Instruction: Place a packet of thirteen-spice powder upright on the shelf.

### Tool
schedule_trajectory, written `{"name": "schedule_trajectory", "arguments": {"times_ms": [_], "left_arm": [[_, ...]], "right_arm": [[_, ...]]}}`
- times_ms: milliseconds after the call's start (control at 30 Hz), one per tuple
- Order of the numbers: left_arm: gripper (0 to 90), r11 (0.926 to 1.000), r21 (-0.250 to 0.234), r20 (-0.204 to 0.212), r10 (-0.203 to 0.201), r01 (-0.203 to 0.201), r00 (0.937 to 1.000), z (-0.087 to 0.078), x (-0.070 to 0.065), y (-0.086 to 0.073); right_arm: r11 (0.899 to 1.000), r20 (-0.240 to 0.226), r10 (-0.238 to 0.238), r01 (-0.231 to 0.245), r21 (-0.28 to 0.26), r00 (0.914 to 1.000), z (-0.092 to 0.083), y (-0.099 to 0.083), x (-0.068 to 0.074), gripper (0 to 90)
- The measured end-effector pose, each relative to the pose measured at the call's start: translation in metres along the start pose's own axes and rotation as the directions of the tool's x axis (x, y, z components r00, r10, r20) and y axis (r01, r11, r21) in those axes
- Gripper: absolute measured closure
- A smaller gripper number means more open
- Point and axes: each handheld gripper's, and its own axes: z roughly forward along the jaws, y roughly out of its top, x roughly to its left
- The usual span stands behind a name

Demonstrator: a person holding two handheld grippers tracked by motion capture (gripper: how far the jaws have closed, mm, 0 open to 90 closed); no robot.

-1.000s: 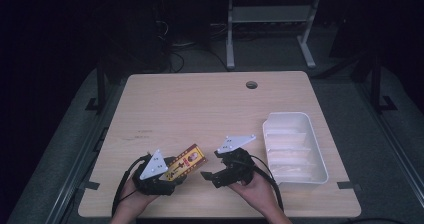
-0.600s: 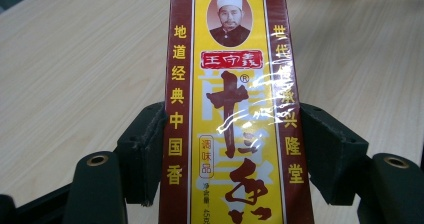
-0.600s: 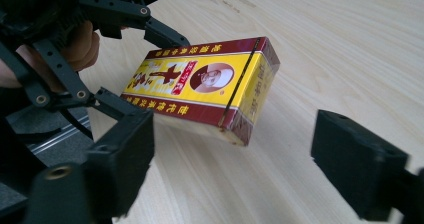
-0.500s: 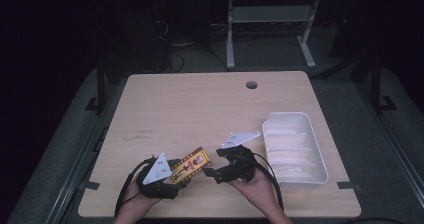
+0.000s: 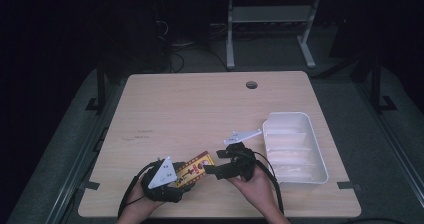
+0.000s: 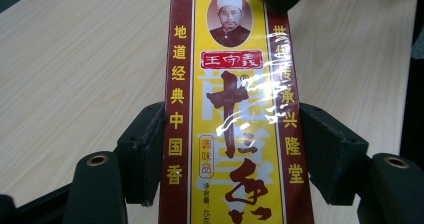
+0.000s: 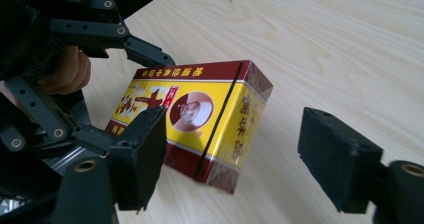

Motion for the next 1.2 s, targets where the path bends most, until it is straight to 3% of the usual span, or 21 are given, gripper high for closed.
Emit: {"name": "schedule_trajectory", "arguments": {"times_ms": [300, 633, 800, 1067, 1200], "left_arm": [[32.3, 0.9999, -0.012, -0.008, 0.008, -0.008, 0.9999, 0.0, -0.003, 0.002], [32.3, 0.9999, -0.016, 0.009, 0.001, -0.001, 1.0, 0.001, -0.003, 0.003], [32.2, 0.9999, -0.011, 0.008, -0.01, 0.01, 0.9999, 0.004, -0.001, 0.002], [31.9, 0.9989, 0.042, -0.004, 0.021, -0.021, 0.9998, 0.014, -0.001, -0.001], [30.0, 0.9997, 0.025, -0.028, 0.008, -0.007, 0.9996, 0.015, 0.0, 0.001]], "right_arm": [[0.997, -0.058, 0.072, -0.072, -0.002, 0.9957, 0.003, -0.002, -0.004, 30.5], [0.994, -0.112, 0.107, -0.106, 0.02, 0.9879, 0.009, -0.004, -0.003, 39.2], [0.987, -0.133, 0.157, -0.16, -0.012, 0.9785, 0.006, -0.004, -0.007, 48.9], [0.983, -0.154, 0.177, -0.183, -0.03, 0.9722, 0.003, -0.002, -0.005, 61.6], [0.981, -0.17, 0.186, -0.193, -0.027, 0.9678, 0.001, 0.006, -0.005, 66.4]]}}
